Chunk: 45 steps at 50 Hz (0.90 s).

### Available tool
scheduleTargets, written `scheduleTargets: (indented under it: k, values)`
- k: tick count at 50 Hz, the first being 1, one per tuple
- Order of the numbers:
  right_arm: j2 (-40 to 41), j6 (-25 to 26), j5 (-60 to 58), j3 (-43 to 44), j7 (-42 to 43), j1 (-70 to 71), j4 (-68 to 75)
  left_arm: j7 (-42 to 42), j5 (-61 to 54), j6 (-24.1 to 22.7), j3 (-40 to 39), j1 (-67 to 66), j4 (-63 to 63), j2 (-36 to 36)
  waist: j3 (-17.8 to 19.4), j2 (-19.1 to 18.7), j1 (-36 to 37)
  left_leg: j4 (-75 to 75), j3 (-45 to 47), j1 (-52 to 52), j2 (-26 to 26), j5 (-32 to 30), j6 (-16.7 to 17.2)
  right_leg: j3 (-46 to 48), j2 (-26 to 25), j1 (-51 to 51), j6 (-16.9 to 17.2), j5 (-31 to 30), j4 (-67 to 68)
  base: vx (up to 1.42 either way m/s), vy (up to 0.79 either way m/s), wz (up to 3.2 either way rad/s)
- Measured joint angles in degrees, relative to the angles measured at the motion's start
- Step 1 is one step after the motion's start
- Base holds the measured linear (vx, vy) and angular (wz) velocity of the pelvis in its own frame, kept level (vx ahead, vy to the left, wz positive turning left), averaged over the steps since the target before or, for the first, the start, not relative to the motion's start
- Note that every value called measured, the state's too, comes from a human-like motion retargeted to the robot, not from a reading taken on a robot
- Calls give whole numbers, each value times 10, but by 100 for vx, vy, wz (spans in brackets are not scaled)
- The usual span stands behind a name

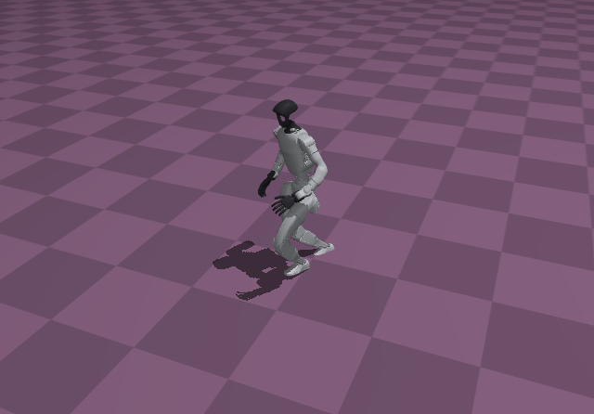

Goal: Sport exercise

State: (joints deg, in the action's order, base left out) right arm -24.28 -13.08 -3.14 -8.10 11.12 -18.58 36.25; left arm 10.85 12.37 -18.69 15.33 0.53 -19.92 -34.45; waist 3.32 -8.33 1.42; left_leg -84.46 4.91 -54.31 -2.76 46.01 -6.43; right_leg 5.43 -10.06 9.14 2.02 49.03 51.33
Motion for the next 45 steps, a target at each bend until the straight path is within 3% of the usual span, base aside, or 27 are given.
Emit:
scheduleTargets:
  k: [5, 8, 10, 12, 15, 17, 18, 22, 25, 27, 33, 35, 37, 41, 43, 45]
  values:
    - [4, -29, -2, -15, 85, 118, -89, 100, -48, 65, -96, -122, -294, 93, -7, 71, 36, 227, 36, -17, 97, -53, 19, -24, 75, -53, 38, -30, 19, 70, 8, 27]
    - [-10, -39, -4, -18, 109, 160, -166, 106, -80, 97, -140, -188, -422, 115, -8, 125, 52, 236, 68, -3, 148, -82, -1, -44, 130, -83, 70, -55, 97, 83, 7, 26]
    - [-14, -44, -4, -22, 120, 175, -206, 102, -97, 113, -162, -229, -484, 125, -7, 155, 57, 204, 85, 10, 179, -93, -26, -60, 154, -97, 99, -115, 159, 83, 5, 40]
    - [-11, -43, 0, -26, 122, 178, -230, 91, -109, 125, -177, -264, -523, 136, -4, 182, 53, 166, 94, 26, 209, -88, -57, -77, 164, -90, 128, -214, 240, 80, -2, 48]
    - [3, -34, 10, -32, 114, 175, -223, 72, -119, 137, -182, -289, -551, 156, -6, 207, 43, 138, 84, 61, 239, -58, -86, -78, 170, -30, 130, -336, 366, 80, -6, 42]
    - [14, -21, 13, -41, 101, 166, -178, 64, -122, 141, -166, -280, -549, 177, -9, 217, 29, 161, 67, 102, 264, -44, -86, -86, 209, 31, 121, -308, 433, 80, 5, 52]
    - [21, -12, 12, -46, 94, 160, -146, 62, -125, 141, -156, -270, -543, 189, -11, 219, 23, 180, 56, 131, 273, -36, -86, -82, 231, 64, 97, -273, 458, 81, 5, 41]
    - [42, 26, 2, -70, 57, 137, 30, 60, -144, 137, -116, -204, -476, 227, -12, 201, 1, 288, -5, 286, 291, -17, -86, -70, 286, 191, 21, -133, 457, 85, 6, 36]
    - [52, 51, -15, -71, 37, 113, 166, 65, -159, 114, -92, -142, -377, 227, -10, 181, -20, 368, -48, 405, 287, -10, -80, -55, 294, 270, 4, -73, 367, 86, -1, 52]
    - [54, 64, -17, -61, 32, 92, 240, 72, -164, 88, -77, -100, -298, 210, -9, 165, -31, 420, -80, 474, 275, -11, -68, -46, 275, 309, 15, -61, 271, 86, -11, 47]
    - [43, 87, -2, -12, 31, 20, 370, 101, -174, 19, -54, 15, -101, 139, -30, 105, -37, 478, -148, 587, 209, -13, -13, -65, 143, 372, 71, -83, -9, 86, -17, 9]
    - [39, 94, 2, -2, 33, -5, 391, 110, -179, 7, -55, 35, -71, 127, -32, 97, -40, 421, -147, 604, 195, -3, -1, -71, 120, 382, 70, -103, 32, 89, -16, 14]
    - [39, 97, 5, 6, 36, -22, 401, 112, -188, 5, -55, 36, -60, 122, -29, 76, -42, 318, -147, 613, 167, -14, 21, -51, 91, 374, 48, -127, 110, 92, -16, 12]
    - [45, 100, 13, 13, 42, -19, 392, 90, -199, 31, -51, 4, -101, 156, -15, -1, -39, 62, -118, 553, 45, -170, 84, 32, 29, 326, -28, -131, 186, 84, -16, 13]
    - [48, 97, 14, 9, 48, 6, 376, 69, -192, 55, -43, -14, -146, 183, -19, -18, -27, -40, -93, 482, -9, -222, 71, 48, 18, 298, -51, -107, 188, 82, -14, 14]
    - [48, 91, 13, -1, 60, 44, 353, 47, -177, 78, -34, -31, -199, 204, -27, -16, -7, -111, -71, 395, -41, -191, 29, 52, 22, 263, -55, -82, 173, 85, -14, 19]
